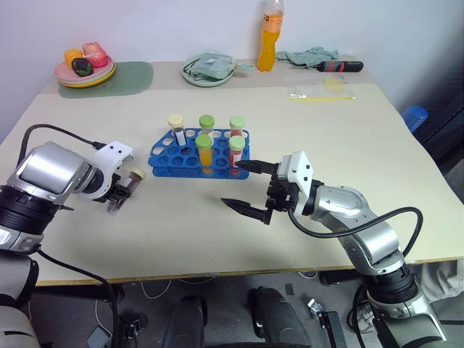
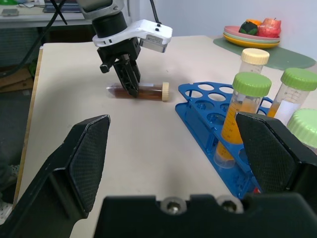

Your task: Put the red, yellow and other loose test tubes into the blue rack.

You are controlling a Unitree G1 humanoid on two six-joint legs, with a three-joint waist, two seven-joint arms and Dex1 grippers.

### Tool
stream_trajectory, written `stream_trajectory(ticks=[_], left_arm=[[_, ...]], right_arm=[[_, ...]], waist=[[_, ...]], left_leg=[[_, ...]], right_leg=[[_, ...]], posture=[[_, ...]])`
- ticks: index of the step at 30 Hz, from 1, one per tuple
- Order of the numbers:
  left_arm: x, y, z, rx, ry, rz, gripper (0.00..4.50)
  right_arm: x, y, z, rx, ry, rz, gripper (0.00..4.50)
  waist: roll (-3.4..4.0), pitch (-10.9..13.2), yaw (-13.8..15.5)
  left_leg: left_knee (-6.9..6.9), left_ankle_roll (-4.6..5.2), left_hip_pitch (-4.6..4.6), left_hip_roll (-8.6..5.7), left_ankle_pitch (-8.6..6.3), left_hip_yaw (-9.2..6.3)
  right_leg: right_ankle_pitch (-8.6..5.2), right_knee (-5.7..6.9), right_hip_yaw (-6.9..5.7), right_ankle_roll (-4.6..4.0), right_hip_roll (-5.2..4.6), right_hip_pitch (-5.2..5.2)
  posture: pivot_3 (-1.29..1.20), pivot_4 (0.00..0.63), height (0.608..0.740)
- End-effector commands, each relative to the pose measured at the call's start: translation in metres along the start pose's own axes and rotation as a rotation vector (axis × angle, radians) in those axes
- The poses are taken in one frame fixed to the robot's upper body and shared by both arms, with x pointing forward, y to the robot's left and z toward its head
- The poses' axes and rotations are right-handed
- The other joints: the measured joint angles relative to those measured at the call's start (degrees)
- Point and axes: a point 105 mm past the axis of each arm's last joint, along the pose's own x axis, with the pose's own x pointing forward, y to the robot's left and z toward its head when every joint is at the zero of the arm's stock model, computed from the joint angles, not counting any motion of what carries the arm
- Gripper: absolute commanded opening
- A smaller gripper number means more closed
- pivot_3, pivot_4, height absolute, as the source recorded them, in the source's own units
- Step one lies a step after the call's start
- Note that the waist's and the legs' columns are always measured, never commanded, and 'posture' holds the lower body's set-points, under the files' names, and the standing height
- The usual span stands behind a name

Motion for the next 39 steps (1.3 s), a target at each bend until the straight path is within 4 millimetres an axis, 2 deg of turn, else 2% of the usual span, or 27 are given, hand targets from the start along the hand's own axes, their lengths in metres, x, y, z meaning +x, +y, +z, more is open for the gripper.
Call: stream_trajectory(ticks=[1,3,5,7,8,10,12,15,17,19,24,39], left_arm=[[-0.031,0.029,0.041,0.022,-0.394,0.153,0.72],[-0.063,0.051,0.061,0.087,-0.66,0.462,0.72],[-0.079,0.044,0.07,0.04,-0.853,0.495,0.72],[-0.084,0.021,0.075,0.007,-1.015,0.4,0.72],[-0.087,-0.001,0.08,0.028,-1.136,0.353,0.72],[-0.095,-0.038,0.084,0.095,-1.325,0.353,0.72],[-0.096,-0.063,0.086,0.087,-1.457,0.331,0.72],[-0.073,-0.081,0.085,0.033,-1.494,0.35,0.72],[-0.051,-0.088,0.084,-0.023,-1.476,0.361,0.72],[-0.038,-0.094,0.084,-0.034,-1.461,0.381,0.72],[-0.025,-0.101,0.086,-0.042,-1.458,0.366,0.72],[0.007,-0.093,0.081,-0.048,-1.314,0.339,0.72]], right_arm=[[-0.003,0.002,0.013,-0.046,-0.039,-0.005,4.5],[-0.005,-0.001,0.009,-0.032,-0.029,-0.022,4.5],[-0.008,-0.002,0.003,-0.001,-0.016,-0.03,4.5],[-0.01,0.0,-0.003,0.026,-0.003,-0.028,4.5],[-0.011,0.001,-0.008,0.041,0.007,-0.025,4.5],[-0.012,0.001,-0.016,0.058,0.025,-0.02,4.5],[-0.011,0.0,-0.019,0.062,0.034,-0.015,4.5],[-0.009,-0.002,-0.02,0.063,0.035,-0.012,4.5],[-0.008,-0.003,-0.02,0.059,0.032,-0.012,4.5],[-0.008,-0.002,-0.019,0.056,0.031,-0.013,4.5],[-0.009,-0.003,-0.018,0.055,0.031,-0.024,4.5],[-0.01,-0.002,-0.016,0.052,0.026,-0.043,4.5]], waist=[[-0.01,0.0,0.0],[0.0,0.0,0.1],[-0.06,0.0,0.4],[-0.05,0.0,0.9],[-0.03,0.0,1.1],[0.02,-0.1,1.8],[-0.02,-0.1,2.1],[-0.02,-0.1,1.9],[0.05,-0.1,1.5],[0.07,-0.1,1.5],[0.06,-0.1,1.6],[0.06,-0.1,1.7]], left_leg=[[-0.01,0.0,0.0,0.01,0.0,0.0],[0.01,0.0,-0.02,0.03,0.0,-0.02],[0.02,-0.01,-0.08,0.04,0.0,-0.04],[0.07,-0.01,-0.11,0.0,0.0,0.01],[0.1,-0.01,-0.13,-0.03,0.0,0.03],[0.08,-0.01,-0.07,-0.05,0.0,0.15],[0.15,-0.02,-0.11,-0.08,0.0,0.13],[0.26,-0.01,-0.07,-0.08,0.0,0.13],[0.24,0.0,0.03,-0.07,0.0,0.13],[0.21,0.01,0.12,-0.07,-0.01,0.15],[0.22,0.01,0.07,-0.05,-0.01,0.09],[0.21,0.01,0.07,-0.05,-0.01,0.08]], right_leg=[[0.0,-0.01,0.0,0.0,0.0,0.0],[0.0,-0.01,-0.01,-0.01,-0.02,-0.02],[0.01,-0.05,-0.02,-0.01,-0.11,-0.02],[0.02,-0.06,-0.01,0.01,-0.17,-0.02],[0.02,-0.09,-0.02,0.02,-0.19,-0.02],[0.02,-0.11,0.03,0.02,-0.24,0.02],[0.03,-0.14,0.02,0.04,-0.29,0.07],[0.06,-0.06,0.03,0.06,-0.22,0.1],[0.06,-0.06,0.06,0.06,-0.17,0.19],[0.06,-0.06,0.1,0.06,-0.13,0.24],[0.06,-0.06,0.08,0.06,-0.1,0.22],[0.06,-0.06,0.06,0.07,-0.1,0.23]], posture=[[0.0,0.15,0.74],[0.0,0.15,0.74],[0.0,0.15,0.74],[0.0,0.15,0.74],[0.0,0.15,0.74],[0.0,0.15,0.74],[0.0,0.15,0.74],[0.0,0.15,0.74],[0.0,0.15,0.74],[0.0,0.15,0.74],[0.0,0.15,0.74],[0.0,0.15,0.74]])
